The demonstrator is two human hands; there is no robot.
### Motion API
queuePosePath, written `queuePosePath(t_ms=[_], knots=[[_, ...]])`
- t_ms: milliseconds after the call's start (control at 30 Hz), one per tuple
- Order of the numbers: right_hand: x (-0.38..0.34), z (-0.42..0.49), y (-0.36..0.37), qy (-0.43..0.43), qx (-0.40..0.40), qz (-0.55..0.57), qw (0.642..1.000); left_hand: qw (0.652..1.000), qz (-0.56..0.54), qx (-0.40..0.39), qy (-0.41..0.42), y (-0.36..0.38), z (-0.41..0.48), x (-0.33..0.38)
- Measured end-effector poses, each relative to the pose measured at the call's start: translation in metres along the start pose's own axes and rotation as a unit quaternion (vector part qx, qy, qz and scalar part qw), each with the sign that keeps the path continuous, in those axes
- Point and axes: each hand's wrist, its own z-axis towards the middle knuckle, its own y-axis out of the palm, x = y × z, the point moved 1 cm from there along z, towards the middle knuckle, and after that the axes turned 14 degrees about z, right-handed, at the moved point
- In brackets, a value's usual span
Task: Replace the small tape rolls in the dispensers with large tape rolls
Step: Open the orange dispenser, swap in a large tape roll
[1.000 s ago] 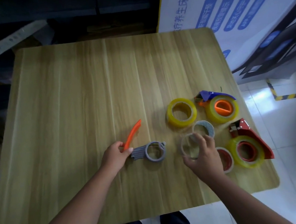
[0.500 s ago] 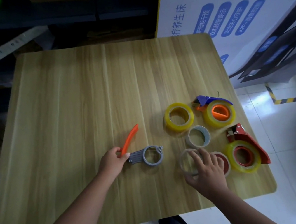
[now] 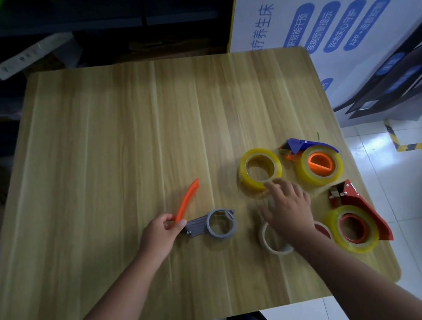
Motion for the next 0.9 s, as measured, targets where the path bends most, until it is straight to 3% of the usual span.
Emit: queuePosePath(t_ms=[233,567,733,900], knots=[[-0.021,0.074,0.009,-0.011,-0.115,-0.061,0.991,0.999,0.007,0.023,0.029,-0.006,-0.007,-0.001],[-0.011,0.064,0.000,-0.028,-0.076,-0.115,0.990,0.997,0.005,0.032,0.069,-0.008,-0.016,-0.010],[-0.023,0.061,-0.012,-0.065,0.003,-0.027,0.998,0.995,0.017,0.047,0.089,-0.010,-0.022,-0.004],[-0.053,0.043,-0.029,-0.168,0.034,0.020,0.985,0.983,0.026,0.120,0.136,-0.015,-0.025,0.017]])
